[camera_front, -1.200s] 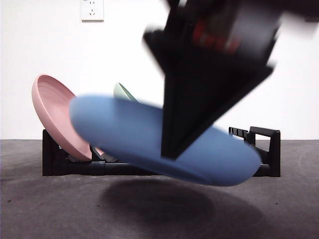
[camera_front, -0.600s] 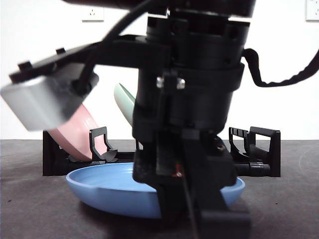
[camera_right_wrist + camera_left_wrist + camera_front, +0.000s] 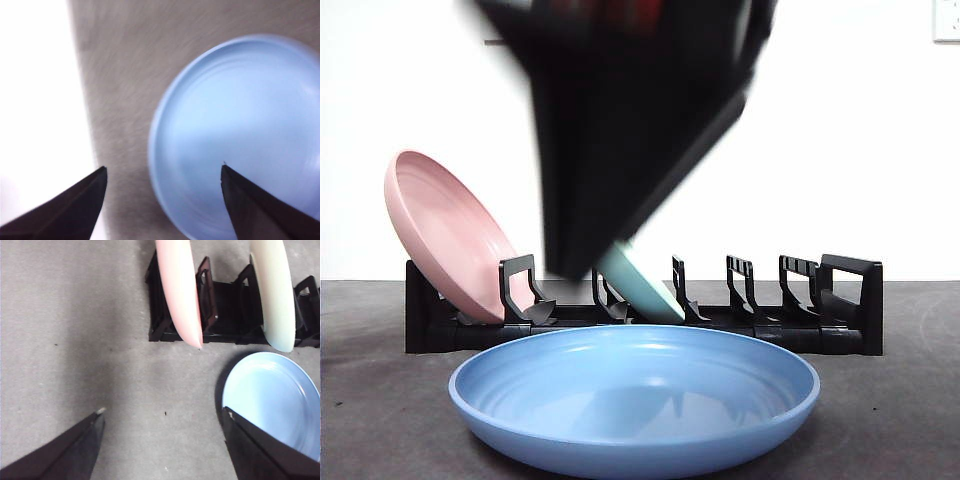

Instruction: Place the plate

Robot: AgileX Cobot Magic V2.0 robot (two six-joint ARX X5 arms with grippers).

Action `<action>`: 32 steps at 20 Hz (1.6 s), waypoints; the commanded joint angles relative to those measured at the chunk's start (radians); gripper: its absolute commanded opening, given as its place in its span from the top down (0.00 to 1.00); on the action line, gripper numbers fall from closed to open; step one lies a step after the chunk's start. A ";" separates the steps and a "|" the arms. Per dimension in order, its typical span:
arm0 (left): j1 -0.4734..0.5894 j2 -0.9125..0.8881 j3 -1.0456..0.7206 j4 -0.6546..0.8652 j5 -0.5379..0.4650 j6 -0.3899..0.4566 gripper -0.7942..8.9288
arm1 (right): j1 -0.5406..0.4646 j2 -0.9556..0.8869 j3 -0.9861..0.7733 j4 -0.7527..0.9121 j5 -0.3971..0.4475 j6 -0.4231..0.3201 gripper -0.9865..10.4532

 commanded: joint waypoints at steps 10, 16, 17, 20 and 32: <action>-0.062 0.282 0.162 0.003 -0.011 -0.053 0.54 | -0.373 -0.507 0.013 -0.138 -0.013 0.266 0.60; -0.112 0.554 0.410 0.029 -0.124 -0.052 0.54 | -0.417 -0.555 0.013 -0.164 -0.010 0.283 0.60; -0.119 0.592 0.443 0.038 -0.125 -0.052 0.54 | -0.417 -0.555 0.013 -0.169 -0.010 0.283 0.60; -0.139 0.676 0.502 0.062 -0.158 -0.050 0.54 | -0.417 -0.555 0.013 -0.178 -0.006 0.282 0.60; -0.149 0.846 0.507 0.194 -0.209 -0.048 0.55 | -0.417 -0.555 0.013 -0.187 0.016 0.283 0.60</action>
